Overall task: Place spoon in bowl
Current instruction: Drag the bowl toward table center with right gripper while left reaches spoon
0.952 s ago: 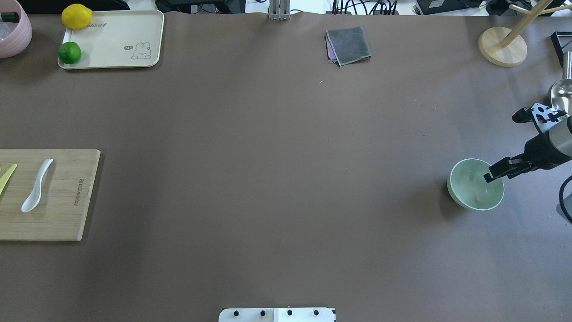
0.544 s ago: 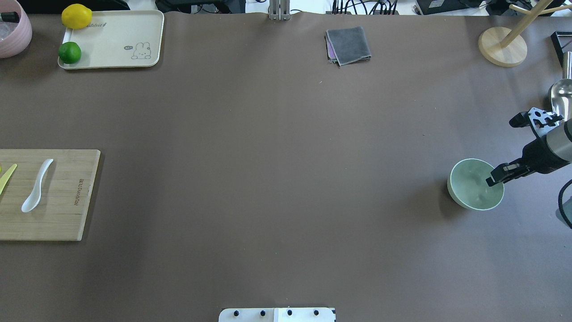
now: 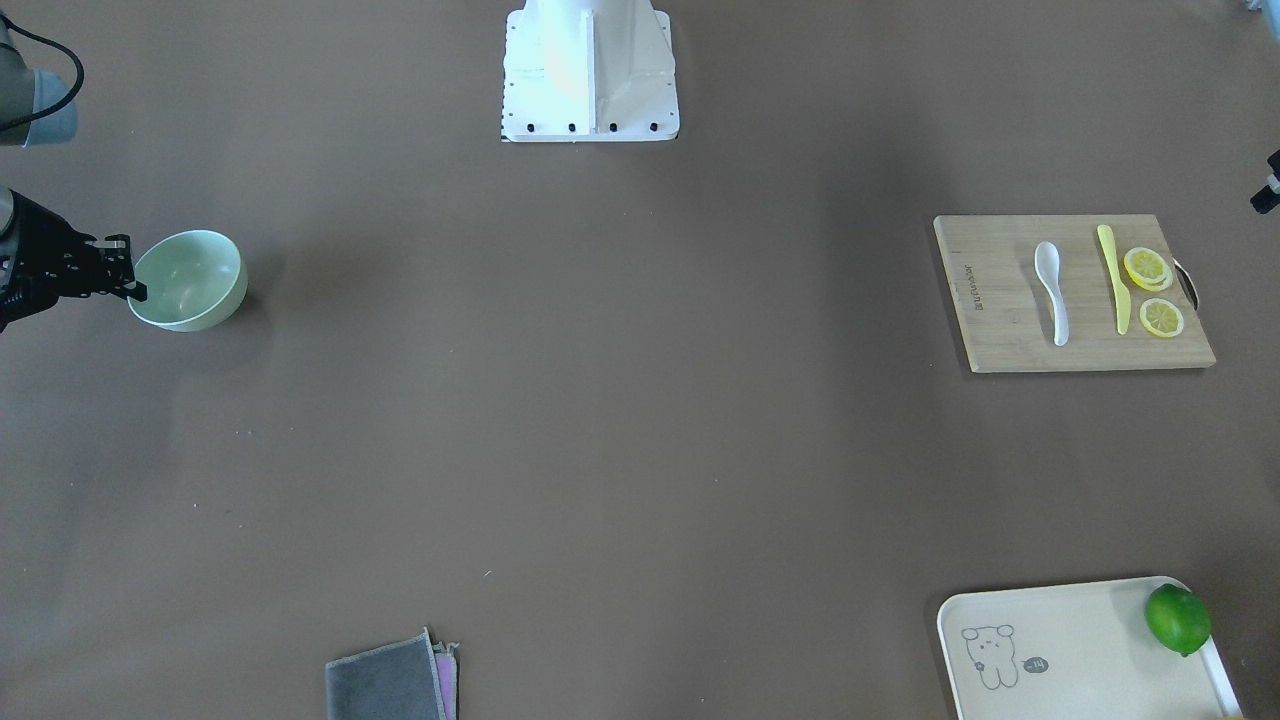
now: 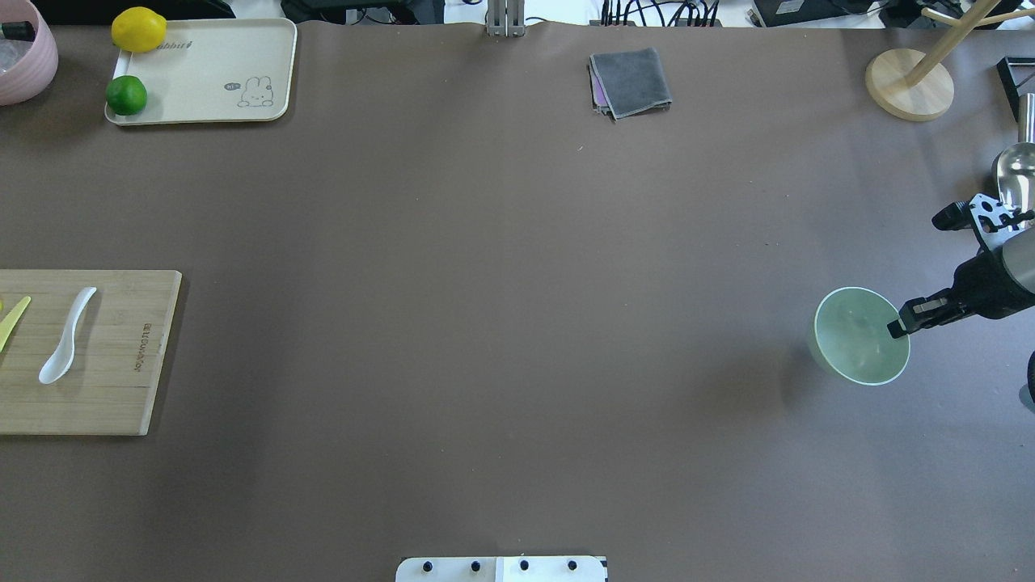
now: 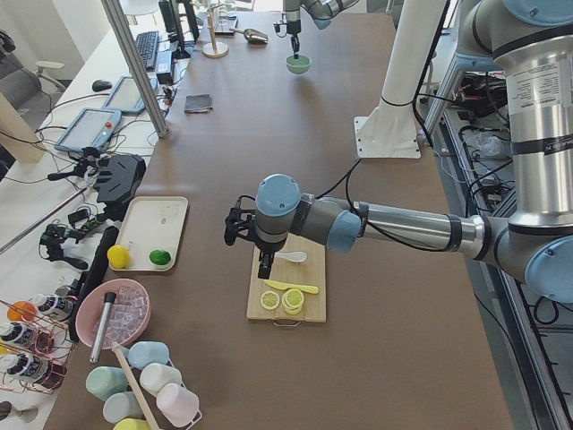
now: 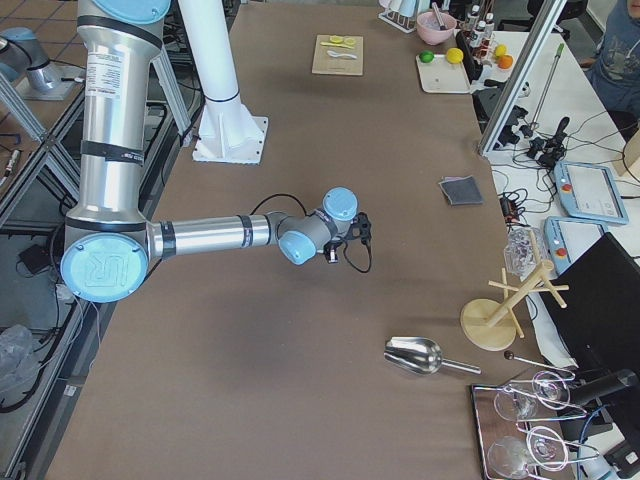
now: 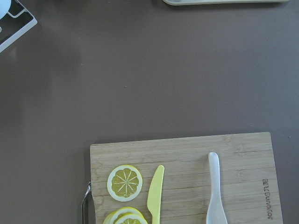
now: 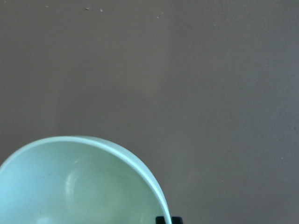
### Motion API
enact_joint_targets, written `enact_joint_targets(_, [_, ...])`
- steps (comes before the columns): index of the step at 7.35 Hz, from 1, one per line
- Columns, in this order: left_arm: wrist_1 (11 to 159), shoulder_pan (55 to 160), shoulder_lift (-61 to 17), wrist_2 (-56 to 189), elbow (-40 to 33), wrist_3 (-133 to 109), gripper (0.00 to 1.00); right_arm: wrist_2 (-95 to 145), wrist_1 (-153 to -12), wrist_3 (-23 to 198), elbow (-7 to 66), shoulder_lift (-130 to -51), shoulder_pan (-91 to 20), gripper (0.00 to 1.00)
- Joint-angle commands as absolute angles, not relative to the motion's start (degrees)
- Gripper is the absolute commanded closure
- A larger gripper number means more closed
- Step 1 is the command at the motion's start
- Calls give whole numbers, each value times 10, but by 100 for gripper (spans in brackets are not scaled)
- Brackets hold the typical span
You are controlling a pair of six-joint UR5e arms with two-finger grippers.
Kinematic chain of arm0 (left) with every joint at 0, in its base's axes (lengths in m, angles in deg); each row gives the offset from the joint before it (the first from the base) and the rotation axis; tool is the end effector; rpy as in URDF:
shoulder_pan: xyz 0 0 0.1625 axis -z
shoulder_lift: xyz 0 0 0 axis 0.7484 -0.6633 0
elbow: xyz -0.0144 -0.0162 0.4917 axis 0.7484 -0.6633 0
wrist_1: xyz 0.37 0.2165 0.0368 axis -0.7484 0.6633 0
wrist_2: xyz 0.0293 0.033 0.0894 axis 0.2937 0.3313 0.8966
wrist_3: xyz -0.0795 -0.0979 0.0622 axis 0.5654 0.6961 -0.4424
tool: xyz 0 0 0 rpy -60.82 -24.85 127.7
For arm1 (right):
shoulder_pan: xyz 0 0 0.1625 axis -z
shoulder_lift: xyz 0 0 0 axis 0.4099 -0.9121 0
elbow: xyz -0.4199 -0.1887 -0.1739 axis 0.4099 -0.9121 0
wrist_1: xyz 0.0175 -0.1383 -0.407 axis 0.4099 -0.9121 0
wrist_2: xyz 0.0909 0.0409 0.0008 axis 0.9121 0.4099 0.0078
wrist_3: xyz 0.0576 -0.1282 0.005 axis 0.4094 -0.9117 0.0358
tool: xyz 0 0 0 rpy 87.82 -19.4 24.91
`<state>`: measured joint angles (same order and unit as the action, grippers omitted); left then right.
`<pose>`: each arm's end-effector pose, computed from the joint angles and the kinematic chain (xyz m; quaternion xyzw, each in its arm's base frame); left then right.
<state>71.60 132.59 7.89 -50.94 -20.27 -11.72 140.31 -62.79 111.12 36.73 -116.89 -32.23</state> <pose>0.0177 -0.4430 0.6477 0.0835 0.4286 -0.0002 0.8996 -0.2479 -0.4247 0.6359 0.0027 -0.4856 -0.0821 0.8703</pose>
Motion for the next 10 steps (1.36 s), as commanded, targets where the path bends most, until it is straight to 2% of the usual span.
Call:
enact_joint_targets(1, [751, 1252, 61, -475, -198, -31, 3, 1414, -635, 1277, 413, -1118, -297, 100])
enact_joint_targets(4, [884, 1146, 56, -417, -126, 72, 12, 1317, -638, 1477, 412, -1003, -159, 100])
enact_joint_targets(6, [934, 1126, 25, -417, -64, 83, 15, 1285, -720, 1495, 414, -937, -138, 100])
enact_joint_targets(10, [937, 1091, -12, -418, -34, 112, 18, 1242, -743, 1526, 412, -903, -83, 100])
